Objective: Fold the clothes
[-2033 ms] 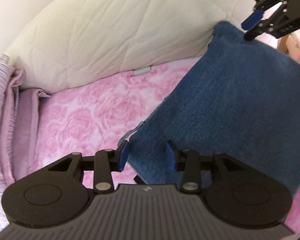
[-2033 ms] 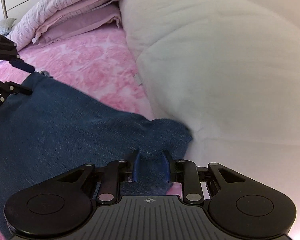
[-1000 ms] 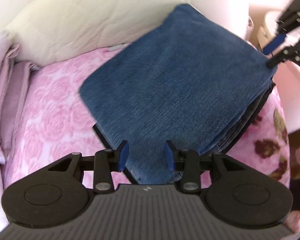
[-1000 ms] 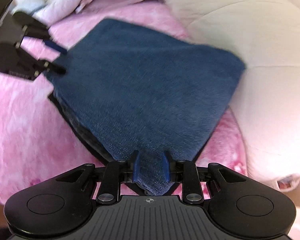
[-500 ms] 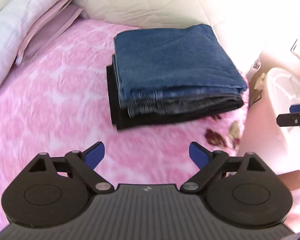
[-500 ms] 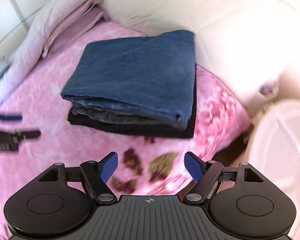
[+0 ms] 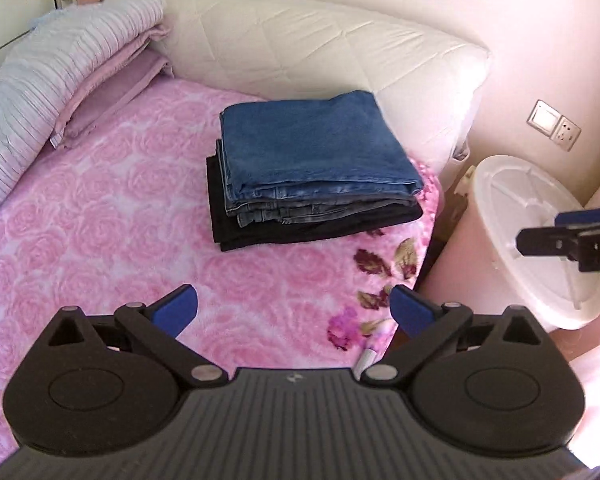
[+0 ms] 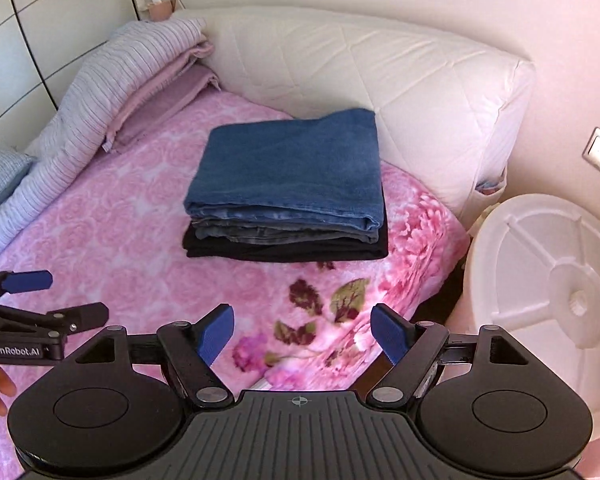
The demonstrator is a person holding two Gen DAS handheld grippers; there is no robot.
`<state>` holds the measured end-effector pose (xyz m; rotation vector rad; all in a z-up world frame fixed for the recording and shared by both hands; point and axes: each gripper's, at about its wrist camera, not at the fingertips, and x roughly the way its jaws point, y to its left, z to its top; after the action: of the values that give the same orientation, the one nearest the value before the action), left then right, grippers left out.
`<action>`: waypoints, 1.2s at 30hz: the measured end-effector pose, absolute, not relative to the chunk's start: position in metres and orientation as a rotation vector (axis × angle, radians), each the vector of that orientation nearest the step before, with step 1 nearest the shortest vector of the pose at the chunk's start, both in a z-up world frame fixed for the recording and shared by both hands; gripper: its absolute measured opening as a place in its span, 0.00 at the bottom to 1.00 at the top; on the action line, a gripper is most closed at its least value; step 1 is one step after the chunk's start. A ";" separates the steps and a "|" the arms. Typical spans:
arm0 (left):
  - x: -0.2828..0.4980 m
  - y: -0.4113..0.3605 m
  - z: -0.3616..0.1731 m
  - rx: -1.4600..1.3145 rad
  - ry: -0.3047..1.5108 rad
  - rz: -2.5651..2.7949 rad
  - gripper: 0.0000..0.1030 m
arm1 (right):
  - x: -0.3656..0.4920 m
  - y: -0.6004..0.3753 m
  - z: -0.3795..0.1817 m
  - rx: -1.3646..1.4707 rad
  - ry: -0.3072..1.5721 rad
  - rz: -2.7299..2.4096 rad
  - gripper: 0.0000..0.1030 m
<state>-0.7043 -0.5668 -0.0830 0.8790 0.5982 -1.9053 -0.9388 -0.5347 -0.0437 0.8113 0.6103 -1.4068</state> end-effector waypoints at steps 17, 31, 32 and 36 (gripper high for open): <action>-0.698 -0.563 -0.036 0.778 0.629 -1.834 0.95 | -0.926 -0.528 -0.005 0.713 0.577 -1.461 0.77; -0.699 -0.538 -0.026 0.703 0.558 -1.821 0.93 | -0.916 -0.512 0.001 0.706 0.578 -1.470 0.77; -0.698 -0.537 -0.027 0.701 0.555 -1.812 0.93 | -0.916 -0.512 0.001 0.704 0.578 -1.471 0.77; -0.702 -0.535 -0.026 0.726 0.510 -1.779 0.93 | -0.916 -0.509 0.002 0.698 0.582 -1.476 0.77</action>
<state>-0.7016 -0.5345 -0.0263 0.7257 0.5099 -1.7790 -0.9159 -0.5087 0.0015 0.6977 0.5818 -1.4759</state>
